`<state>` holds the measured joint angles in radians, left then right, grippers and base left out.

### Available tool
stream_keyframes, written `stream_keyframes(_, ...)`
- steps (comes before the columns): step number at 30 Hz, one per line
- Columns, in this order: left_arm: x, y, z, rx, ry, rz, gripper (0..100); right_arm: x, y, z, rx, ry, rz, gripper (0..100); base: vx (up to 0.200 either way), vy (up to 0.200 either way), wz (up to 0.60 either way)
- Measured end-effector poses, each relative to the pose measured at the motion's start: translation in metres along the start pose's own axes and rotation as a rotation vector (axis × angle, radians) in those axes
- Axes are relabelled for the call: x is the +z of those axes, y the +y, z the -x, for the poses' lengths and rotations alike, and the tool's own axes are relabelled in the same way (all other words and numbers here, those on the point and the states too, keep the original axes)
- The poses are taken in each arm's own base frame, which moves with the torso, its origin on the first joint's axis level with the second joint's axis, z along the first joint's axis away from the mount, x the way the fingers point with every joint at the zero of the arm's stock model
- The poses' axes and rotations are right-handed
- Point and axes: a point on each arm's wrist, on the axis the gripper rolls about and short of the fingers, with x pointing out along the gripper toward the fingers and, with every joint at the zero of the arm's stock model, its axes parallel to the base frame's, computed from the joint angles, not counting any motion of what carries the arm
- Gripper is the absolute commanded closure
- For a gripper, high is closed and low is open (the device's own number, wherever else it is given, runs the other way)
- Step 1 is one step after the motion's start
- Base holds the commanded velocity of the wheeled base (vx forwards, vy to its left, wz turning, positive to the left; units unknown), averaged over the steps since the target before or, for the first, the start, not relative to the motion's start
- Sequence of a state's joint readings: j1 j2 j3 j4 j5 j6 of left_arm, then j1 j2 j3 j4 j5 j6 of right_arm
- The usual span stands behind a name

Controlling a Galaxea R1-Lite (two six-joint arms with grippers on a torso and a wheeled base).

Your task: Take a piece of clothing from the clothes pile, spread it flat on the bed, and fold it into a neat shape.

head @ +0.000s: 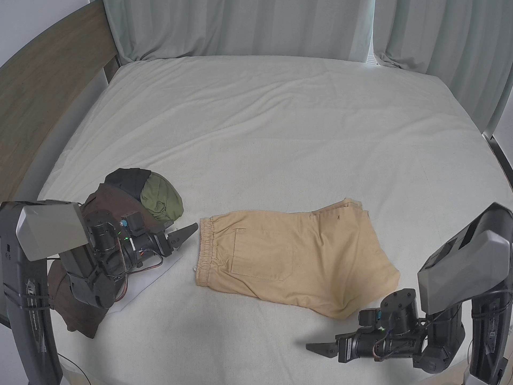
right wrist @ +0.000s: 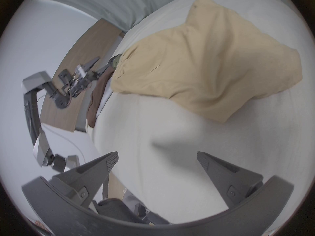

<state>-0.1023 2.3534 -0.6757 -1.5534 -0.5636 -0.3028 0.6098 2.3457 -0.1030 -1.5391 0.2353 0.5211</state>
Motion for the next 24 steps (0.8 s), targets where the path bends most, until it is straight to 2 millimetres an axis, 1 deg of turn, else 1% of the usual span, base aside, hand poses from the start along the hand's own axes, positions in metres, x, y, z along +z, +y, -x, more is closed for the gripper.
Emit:
stream_keyframes(3,0.000,0.001,0.000,-0.011,0.004,-0.002,0,-0.005,0.008,0.003,0.033,0.026,0.042,0,0.000,0.000,0.00)
stream_keyframes(6,-0.001,0.001,0.002,-0.013,0.011,0.002,0,-0.004,0.016,0.007,0.080,0.029,0.071,0,0.000,0.000,0.00)
stream_keyframes(10,-0.004,0.000,0.003,-0.014,0.021,0.007,0,0.002,0.027,0.015,0.165,0.015,0.098,0,0.000,0.000,0.00)
stream_keyframes(13,-0.005,-0.001,0.004,-0.024,0.030,0.010,0,0.013,0.035,0.022,0.227,-0.029,0.122,0,0.000,0.000,0.00)
stream_keyframes(17,-0.008,-0.001,0.006,-0.036,0.045,0.017,0,0.036,0.049,0.031,0.321,-0.133,0.160,0,0.000,0.000,0.00)
stream_keyframes(19,-0.009,-0.002,0.006,-0.039,0.051,0.021,0,0.049,0.052,0.035,0.351,-0.190,0.172,0,0.000,0.000,0.00)
stream_keyframes(24,-0.013,-0.002,0.006,-0.042,0.063,0.030,0,0.090,0.049,0.042,0.371,-0.360,0.188,0,0.000,0.000,0.00)
